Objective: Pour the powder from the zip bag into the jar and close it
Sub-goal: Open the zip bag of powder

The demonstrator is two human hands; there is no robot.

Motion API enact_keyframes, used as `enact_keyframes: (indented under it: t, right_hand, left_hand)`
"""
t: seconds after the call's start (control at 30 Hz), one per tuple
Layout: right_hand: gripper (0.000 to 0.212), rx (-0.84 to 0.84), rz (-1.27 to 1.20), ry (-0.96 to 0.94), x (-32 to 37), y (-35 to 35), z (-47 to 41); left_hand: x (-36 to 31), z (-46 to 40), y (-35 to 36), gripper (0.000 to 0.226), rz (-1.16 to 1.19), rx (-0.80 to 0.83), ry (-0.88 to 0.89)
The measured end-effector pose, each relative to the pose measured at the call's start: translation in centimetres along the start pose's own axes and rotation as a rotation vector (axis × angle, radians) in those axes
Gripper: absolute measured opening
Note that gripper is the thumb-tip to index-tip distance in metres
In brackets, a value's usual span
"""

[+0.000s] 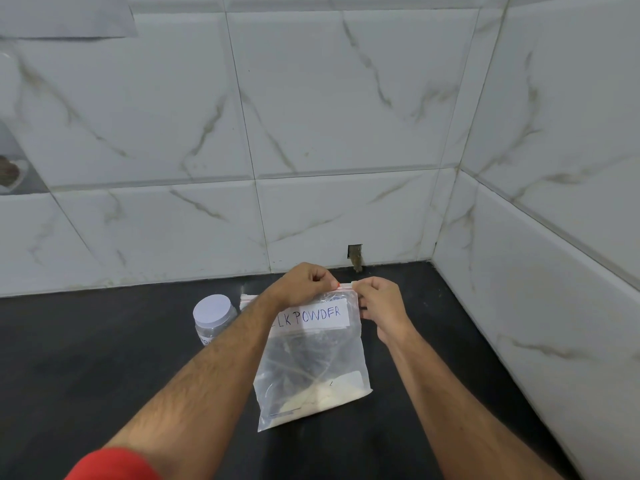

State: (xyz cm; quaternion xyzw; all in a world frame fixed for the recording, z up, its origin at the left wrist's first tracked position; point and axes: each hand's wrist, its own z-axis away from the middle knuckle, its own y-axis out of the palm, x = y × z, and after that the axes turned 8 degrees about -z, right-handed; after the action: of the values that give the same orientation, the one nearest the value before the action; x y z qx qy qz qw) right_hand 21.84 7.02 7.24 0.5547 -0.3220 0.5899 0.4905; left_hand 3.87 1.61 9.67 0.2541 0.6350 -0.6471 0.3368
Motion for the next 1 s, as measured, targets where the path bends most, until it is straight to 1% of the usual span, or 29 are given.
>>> enact_keyframes:
  t: [0.17,0.27,0.3,0.37,0.43,0.5,0.63,1.0]
  right_hand:
    - [0.010,-0.016,-0.021,-0.002,-0.2,-0.1,0.6]
    - [0.008,0.045,-0.031,-0.045,0.4,-0.2,0.6]
    - [0.007,0.083,-0.006,-0.065,0.7,-0.1,0.7]
    - [0.009,0.146,0.119,-0.115,1.2,0.1,0.5]
    - [0.010,0.171,0.237,-0.157,1.4,0.5,0.4]
    - [0.014,0.170,0.279,-0.171,1.6,0.5,0.4]
    - [0.014,0.157,0.271,-0.157,1.7,0.0,0.7]
    - [0.012,0.154,0.290,-0.140,1.6,-1.1,1.8]
  left_hand:
    - [0.0,0.7,-0.3,0.020,-0.031,-0.023,-0.012]
    - [-0.2,0.9,-0.7,0.019,-0.031,-0.043,-0.017]
    - [-0.3,1.0,-0.9,0.019,-0.031,-0.046,-0.015]
    - [-0.3,1.3,-0.9,0.018,-0.040,-0.045,-0.005]
    - [-0.4,1.7,-0.8,0.017,-0.036,-0.042,-0.002]
    - [-0.7,2.1,-0.8,0.019,-0.026,-0.046,0.003]
    - [-1.1,2.7,-0.9,0.018,-0.046,-0.054,0.026]
    - [-0.3,4.3,-1.9,0.013,-0.113,-0.067,-0.016]
